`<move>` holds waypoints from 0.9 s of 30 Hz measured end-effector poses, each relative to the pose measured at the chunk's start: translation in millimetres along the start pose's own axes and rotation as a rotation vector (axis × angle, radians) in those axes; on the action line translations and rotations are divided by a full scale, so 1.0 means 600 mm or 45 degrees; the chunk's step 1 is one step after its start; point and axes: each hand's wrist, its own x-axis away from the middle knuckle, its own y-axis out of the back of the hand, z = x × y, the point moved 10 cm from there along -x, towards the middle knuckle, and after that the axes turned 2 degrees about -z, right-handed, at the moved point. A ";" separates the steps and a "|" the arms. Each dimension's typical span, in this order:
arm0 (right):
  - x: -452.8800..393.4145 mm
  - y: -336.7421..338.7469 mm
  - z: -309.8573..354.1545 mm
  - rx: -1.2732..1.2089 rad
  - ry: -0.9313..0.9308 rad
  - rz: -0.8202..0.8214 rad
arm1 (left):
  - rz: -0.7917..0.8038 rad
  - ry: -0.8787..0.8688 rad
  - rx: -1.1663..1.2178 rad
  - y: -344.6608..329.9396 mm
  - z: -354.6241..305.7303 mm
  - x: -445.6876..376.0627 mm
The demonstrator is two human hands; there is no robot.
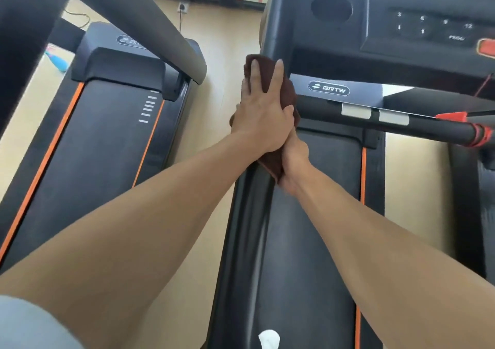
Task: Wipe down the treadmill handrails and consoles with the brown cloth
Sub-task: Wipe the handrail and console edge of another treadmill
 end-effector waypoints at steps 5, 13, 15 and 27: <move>0.024 0.010 -0.009 0.072 0.058 0.020 | 0.039 -0.107 -0.094 -0.001 -0.012 0.019; 0.164 0.084 -0.194 0.265 -0.037 0.048 | 0.017 -0.079 0.112 -0.018 0.038 0.266; 0.201 0.097 -0.253 0.245 -0.062 0.055 | 0.019 -0.037 0.164 -0.027 0.055 0.335; 0.436 0.191 -0.526 0.182 -0.239 0.152 | -0.233 0.367 0.419 -0.086 0.136 0.775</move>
